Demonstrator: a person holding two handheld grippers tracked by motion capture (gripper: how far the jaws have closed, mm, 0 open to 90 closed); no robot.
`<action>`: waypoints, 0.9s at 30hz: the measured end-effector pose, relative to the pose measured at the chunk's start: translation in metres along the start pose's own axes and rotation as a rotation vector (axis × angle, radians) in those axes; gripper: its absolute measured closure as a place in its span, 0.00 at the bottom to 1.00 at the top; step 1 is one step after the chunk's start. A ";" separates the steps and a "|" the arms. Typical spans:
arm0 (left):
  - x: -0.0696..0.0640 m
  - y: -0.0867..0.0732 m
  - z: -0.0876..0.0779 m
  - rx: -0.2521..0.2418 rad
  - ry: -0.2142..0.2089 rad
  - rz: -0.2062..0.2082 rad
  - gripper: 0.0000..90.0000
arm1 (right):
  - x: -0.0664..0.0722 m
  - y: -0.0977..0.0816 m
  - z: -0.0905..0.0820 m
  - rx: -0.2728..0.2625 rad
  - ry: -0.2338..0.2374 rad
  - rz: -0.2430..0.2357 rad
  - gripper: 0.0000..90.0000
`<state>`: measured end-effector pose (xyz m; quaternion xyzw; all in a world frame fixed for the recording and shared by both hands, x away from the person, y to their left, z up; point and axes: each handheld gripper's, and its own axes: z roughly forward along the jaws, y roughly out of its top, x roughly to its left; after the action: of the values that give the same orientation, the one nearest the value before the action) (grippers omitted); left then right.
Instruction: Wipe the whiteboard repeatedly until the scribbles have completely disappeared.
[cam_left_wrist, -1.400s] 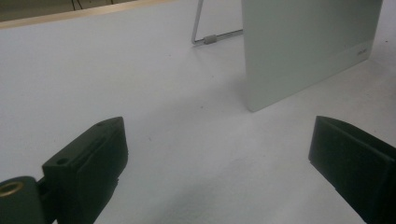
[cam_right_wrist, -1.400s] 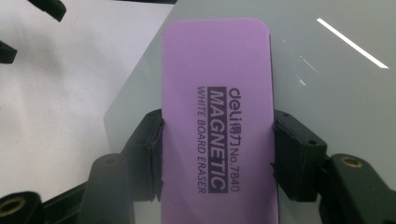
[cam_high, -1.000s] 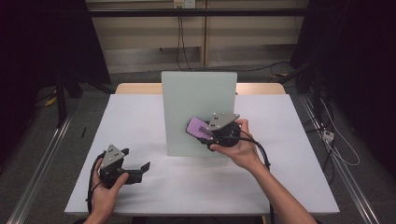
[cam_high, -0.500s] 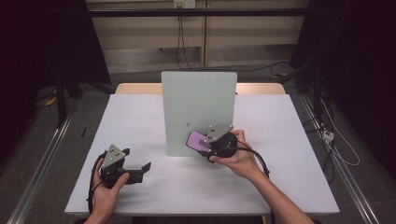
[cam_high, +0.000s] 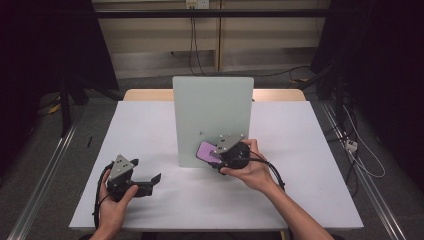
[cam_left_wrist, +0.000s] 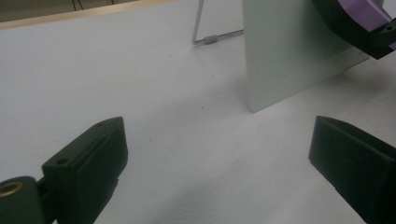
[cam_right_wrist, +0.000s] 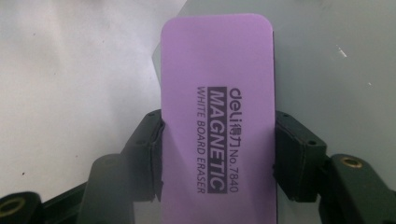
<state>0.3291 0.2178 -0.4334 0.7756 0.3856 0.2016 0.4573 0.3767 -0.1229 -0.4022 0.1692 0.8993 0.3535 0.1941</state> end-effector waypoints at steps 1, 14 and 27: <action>0.000 0.000 0.000 0.003 0.001 0.000 0.05 | -0.001 0.002 -0.001 -0.004 -0.004 0.005 0.46; 0.001 0.000 0.000 0.002 0.000 0.000 0.05 | -0.026 0.036 -0.026 -0.102 -0.088 0.027 0.46; 0.001 0.000 -0.001 0.002 0.000 -0.001 0.05 | -0.037 0.060 -0.036 -0.147 -0.147 0.025 0.46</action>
<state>0.3291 0.2191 -0.4331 0.7759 0.3859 0.2010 0.4568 0.4020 -0.1185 -0.3277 0.1911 0.8521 0.4074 0.2672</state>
